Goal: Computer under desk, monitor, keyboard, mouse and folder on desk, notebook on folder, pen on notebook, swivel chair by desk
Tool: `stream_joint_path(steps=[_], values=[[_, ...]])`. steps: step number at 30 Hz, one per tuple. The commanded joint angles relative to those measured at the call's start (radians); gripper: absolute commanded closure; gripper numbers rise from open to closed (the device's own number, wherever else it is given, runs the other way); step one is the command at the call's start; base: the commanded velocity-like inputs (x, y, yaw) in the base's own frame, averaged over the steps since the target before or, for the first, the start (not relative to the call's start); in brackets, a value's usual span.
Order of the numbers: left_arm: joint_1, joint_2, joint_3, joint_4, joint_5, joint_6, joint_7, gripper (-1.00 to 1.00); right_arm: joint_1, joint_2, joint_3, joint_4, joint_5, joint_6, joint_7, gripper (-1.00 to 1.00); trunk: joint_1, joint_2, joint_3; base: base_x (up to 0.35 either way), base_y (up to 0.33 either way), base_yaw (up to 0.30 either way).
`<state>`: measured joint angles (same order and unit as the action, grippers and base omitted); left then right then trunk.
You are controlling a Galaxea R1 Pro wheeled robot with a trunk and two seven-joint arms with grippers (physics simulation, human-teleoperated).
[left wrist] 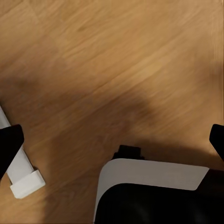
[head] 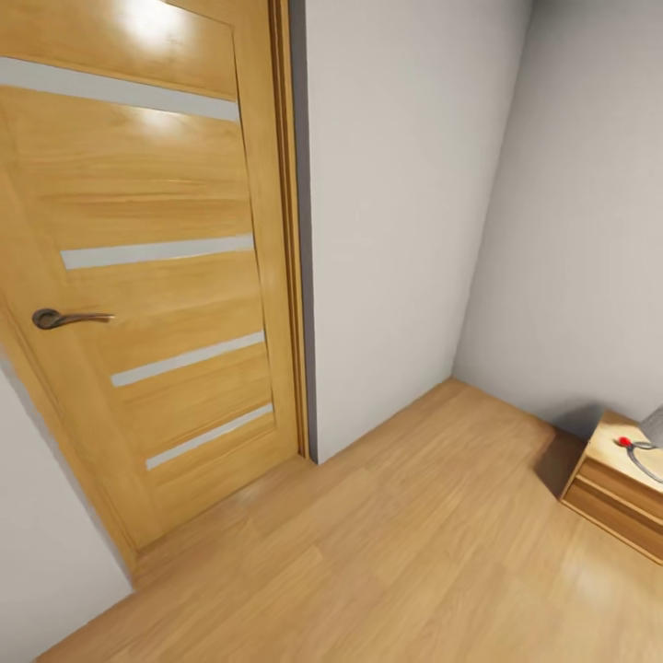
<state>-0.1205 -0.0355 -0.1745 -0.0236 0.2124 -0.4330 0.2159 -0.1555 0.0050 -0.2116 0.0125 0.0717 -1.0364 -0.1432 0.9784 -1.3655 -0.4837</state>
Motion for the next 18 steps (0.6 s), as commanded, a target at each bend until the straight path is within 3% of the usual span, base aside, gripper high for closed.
stream_joint_path(steps=[1,8,18], values=[[-0.001,0.0,-0.008,0.001,0.008,0.001,0.004,-1.0,-0.001,0.001,-0.002,0.001,0.008,-0.002,-0.009,-1.0,0.001,0.0,-0.001,0.328,-0.005,0.0],[-0.001,0.001,-0.007,0.001,0.014,0.041,0.004,-1.0,-0.001,0.002,-0.005,0.001,0.003,0.0,-0.014,-1.0,0.001,0.0,-0.001,0.321,-0.097,0.063],[-0.001,0.003,-0.007,0.0,0.051,0.046,0.003,-1.0,-0.001,0.003,-0.008,-0.005,-0.001,0.084,-0.015,-1.0,0.001,0.0,-0.001,0.14,-0.151,0.262]])
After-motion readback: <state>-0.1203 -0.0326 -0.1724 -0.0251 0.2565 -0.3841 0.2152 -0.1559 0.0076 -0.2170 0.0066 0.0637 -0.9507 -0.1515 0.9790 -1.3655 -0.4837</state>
